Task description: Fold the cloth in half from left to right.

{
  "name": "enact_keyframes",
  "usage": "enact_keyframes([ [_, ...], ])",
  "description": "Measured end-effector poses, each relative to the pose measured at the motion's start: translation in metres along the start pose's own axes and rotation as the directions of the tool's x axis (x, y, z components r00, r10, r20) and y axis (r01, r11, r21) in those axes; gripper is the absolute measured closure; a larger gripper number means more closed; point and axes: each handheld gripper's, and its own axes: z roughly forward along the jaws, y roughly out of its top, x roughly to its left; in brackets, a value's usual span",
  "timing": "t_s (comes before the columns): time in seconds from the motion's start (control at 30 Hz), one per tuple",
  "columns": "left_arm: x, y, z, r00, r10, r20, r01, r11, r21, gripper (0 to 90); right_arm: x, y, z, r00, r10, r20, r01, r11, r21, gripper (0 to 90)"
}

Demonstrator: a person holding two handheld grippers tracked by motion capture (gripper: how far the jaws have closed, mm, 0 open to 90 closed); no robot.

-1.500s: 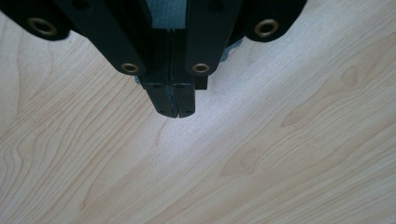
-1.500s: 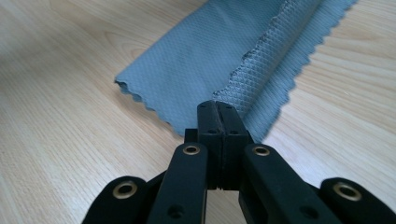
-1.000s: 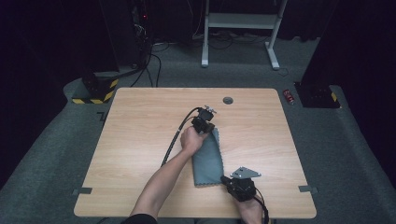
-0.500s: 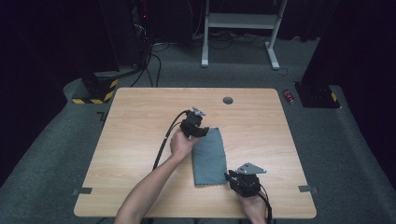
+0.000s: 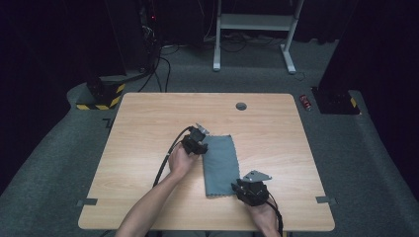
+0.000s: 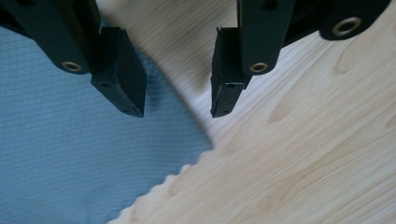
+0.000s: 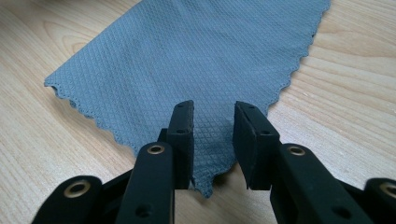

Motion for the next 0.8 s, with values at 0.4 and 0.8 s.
enact_keyframes([
  [0.4,-0.020,-0.012,-0.028,0.9904,0.010,0.138,0.004,0.9952,-0.097,51.6,0.000,0.003,0.002,0.9998,-0.019,0.001,0.019,1.000,0.009,66.2],
  [0.8,-0.027,-0.046,-0.036,0.9971,-0.011,0.075,0.015,0.9983,-0.056,50.6,-0.003,0.005,0.005,0.9995,-0.029,-0.009,0.029,1.000,0.009,64.8],
])
